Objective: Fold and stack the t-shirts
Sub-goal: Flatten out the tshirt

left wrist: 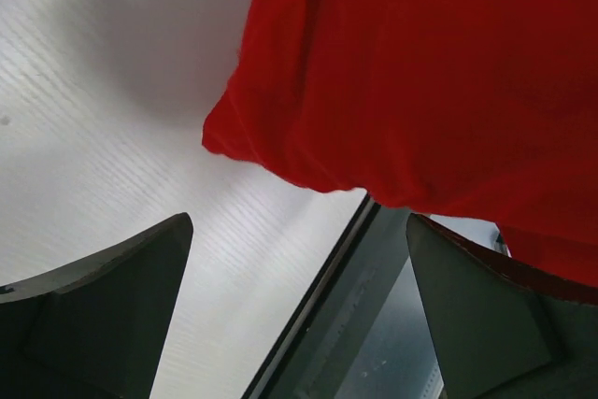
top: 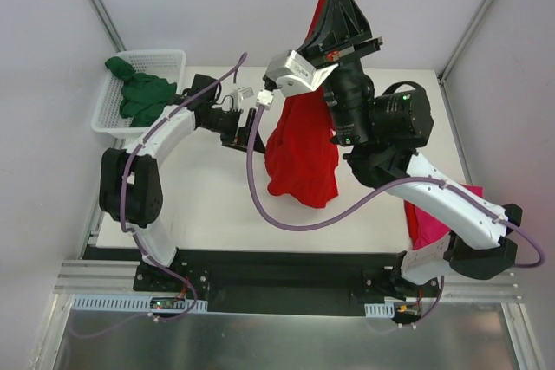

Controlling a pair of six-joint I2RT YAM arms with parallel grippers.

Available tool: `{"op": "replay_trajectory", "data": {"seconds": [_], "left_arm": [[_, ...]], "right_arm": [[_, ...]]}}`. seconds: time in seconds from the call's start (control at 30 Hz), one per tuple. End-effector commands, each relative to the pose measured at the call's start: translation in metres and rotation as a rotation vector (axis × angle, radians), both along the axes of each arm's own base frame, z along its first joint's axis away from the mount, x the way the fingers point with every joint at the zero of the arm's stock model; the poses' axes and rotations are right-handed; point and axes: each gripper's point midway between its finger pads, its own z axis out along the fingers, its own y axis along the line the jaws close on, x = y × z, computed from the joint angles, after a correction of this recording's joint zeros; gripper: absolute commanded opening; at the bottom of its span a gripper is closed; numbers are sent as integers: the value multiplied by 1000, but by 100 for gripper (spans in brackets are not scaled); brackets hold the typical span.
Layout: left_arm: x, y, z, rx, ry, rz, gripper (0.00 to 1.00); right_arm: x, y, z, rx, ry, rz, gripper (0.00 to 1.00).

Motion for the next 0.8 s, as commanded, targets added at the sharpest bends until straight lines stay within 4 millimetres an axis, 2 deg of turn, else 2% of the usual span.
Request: {"op": "replay_trajectory", "data": {"seconds": [0.0,0.03,0.13,0.2,0.33,0.43,0.47,0.53,0.6,0.63,0.77], "left_arm": [[-20,-12,3,-95,67,-76,99],[-20,-12,-3,-89,86,-74,99],[-18,-16,-14,-111,149,-79,99],[-16,-19,-14,-135,184,-83,99],[-1,-30,0,-221,200,-114,99],[-3,-37,7,-289,256,-142,99],[-9,-40,16,-339,278,-171,99],[-22,-49,19,-365,296,-215,99],[-33,-56,26,-399,310,-258,99],[-40,-63,28,-401,316,-286,99],[-62,-81,31,-407,341,-357,99]], "right_arm": [[-63,-50,87,-438,-464,-667,1],[-69,-56,96,-424,-486,-670,1],[-68,-57,101,-450,-498,-676,1],[-70,-61,102,-450,-506,-682,1],[-76,-69,105,-452,-519,-696,1],[-78,-74,105,-452,-526,-701,1],[-78,-75,105,-450,-524,-706,1],[-77,-80,102,-443,-507,-715,1],[-72,-75,93,-468,-492,-713,1],[-72,-81,92,-459,-478,-720,1],[-65,-78,81,-478,-445,-723,1]]}}
